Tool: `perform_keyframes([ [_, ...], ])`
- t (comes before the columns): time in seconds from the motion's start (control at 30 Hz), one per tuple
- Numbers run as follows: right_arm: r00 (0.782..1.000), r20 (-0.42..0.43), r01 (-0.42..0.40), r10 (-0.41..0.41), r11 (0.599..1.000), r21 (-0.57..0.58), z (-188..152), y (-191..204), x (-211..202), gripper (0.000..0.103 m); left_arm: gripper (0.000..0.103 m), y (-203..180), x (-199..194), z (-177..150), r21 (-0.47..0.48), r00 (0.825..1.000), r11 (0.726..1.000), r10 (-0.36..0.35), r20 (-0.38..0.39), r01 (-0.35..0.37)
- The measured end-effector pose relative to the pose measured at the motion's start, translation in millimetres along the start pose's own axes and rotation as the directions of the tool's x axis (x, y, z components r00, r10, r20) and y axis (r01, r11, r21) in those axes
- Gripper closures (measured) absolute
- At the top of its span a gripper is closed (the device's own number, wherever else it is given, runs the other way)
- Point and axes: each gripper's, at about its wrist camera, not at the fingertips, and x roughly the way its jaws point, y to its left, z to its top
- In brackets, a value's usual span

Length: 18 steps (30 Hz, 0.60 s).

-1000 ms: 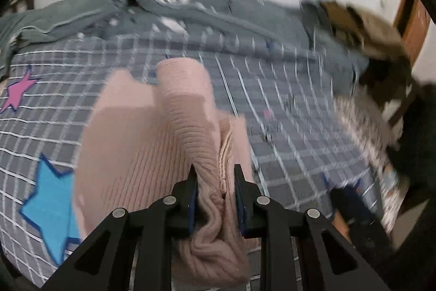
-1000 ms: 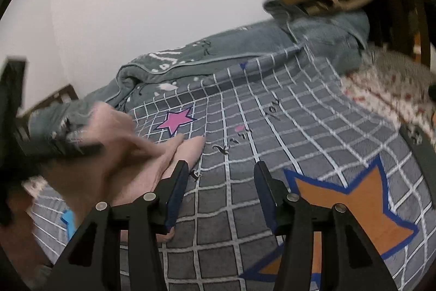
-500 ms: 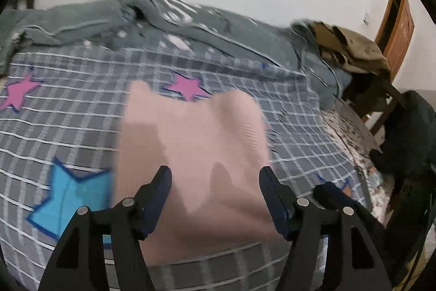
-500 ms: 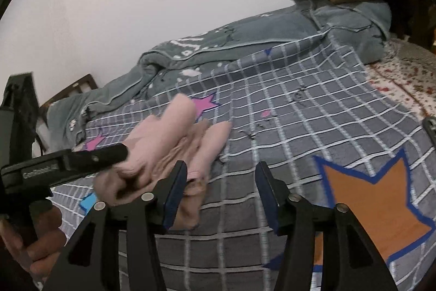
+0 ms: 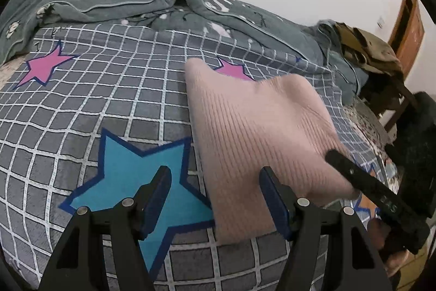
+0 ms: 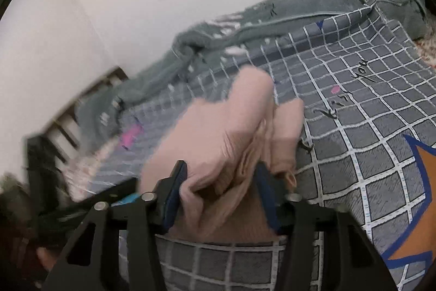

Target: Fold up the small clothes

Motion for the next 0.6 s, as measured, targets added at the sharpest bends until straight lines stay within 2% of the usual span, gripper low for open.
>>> perform_keyframes([
  [0.13,0.990,0.139,0.034,-0.031,0.999,-0.015,1,-15,-26,0.091,0.038,1,-7,-5,0.008,0.998,0.998,-0.066,0.011,0.066],
  [0.17,0.989,0.136,0.058,-0.057,0.998,-0.002,1,-22,-27,0.091,0.038,1,-8,-6,0.010,0.996,0.996,-0.093,0.010,0.093],
  [0.23,0.992,0.069,0.105,-0.108,0.993,0.048,0,-39,-14,0.091,0.038,-5,-6,-10,0.036,0.992,0.992,-0.124,-0.018,0.124],
  [0.33,0.996,0.027,0.086,-0.089,0.991,0.102,-7,-51,-5,0.090,0.038,-16,-3,-19,0.090,0.989,0.986,-0.139,-0.054,0.143],
  [0.5,0.993,0.093,0.069,-0.070,0.998,0.013,-9,-34,-35,0.080,0.038,-37,-1,-35,0.205,0.993,0.973,-0.095,-0.067,0.107],
  [0.57,0.994,0.105,0.030,-0.030,1.000,0.008,-11,-32,-41,0.064,0.038,-45,3,-38,0.243,0.996,0.967,-0.064,-0.065,0.078],
  [0.6,0.995,0.099,0.023,-0.024,1.000,0.006,-11,-30,-40,0.064,0.038,-48,5,-38,0.255,0.997,0.965,-0.049,-0.064,0.064],
])
